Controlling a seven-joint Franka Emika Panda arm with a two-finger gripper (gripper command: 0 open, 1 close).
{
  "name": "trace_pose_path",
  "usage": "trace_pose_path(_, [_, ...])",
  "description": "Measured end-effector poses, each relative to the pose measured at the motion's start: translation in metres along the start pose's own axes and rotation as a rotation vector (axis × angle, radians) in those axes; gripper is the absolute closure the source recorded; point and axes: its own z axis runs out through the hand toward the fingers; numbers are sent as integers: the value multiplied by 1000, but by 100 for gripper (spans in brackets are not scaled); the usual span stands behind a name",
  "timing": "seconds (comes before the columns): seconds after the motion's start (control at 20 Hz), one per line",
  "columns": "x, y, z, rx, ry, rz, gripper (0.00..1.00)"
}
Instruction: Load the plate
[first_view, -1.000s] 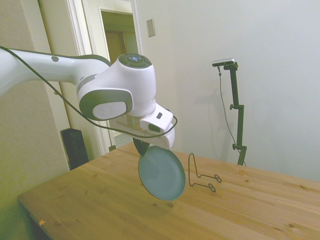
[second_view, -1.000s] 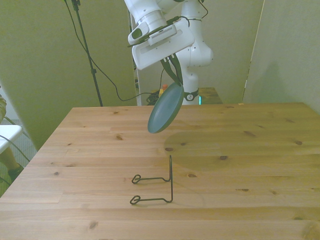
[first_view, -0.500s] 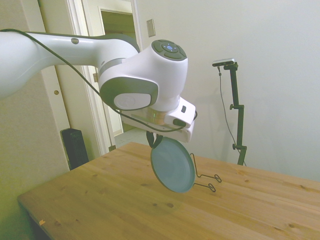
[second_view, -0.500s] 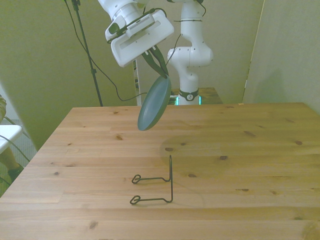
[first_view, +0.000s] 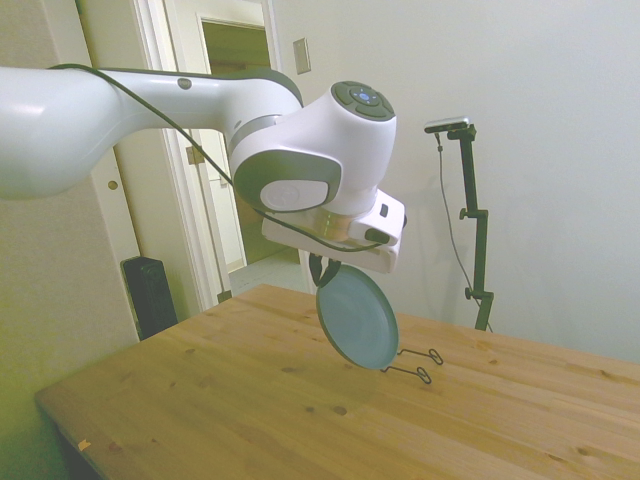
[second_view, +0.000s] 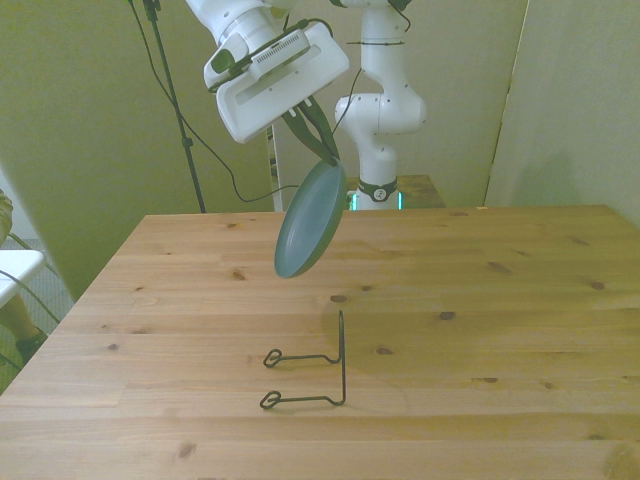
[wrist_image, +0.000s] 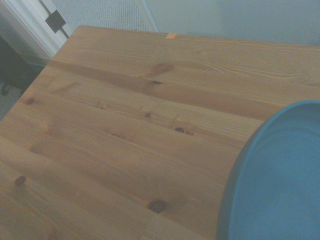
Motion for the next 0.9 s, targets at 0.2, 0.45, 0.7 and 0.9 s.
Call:
trace_pose_path(0.2, [10,9,-5,-2,5,10,100])
trace_pose_path(0.45, [16,8,-26,49,-12,8,100])
trace_pose_path(0.7, [44,26,-40,116,-18,-2,100])
trace_pose_path(0.9, [65,34,-21,128,-51,-43,100])
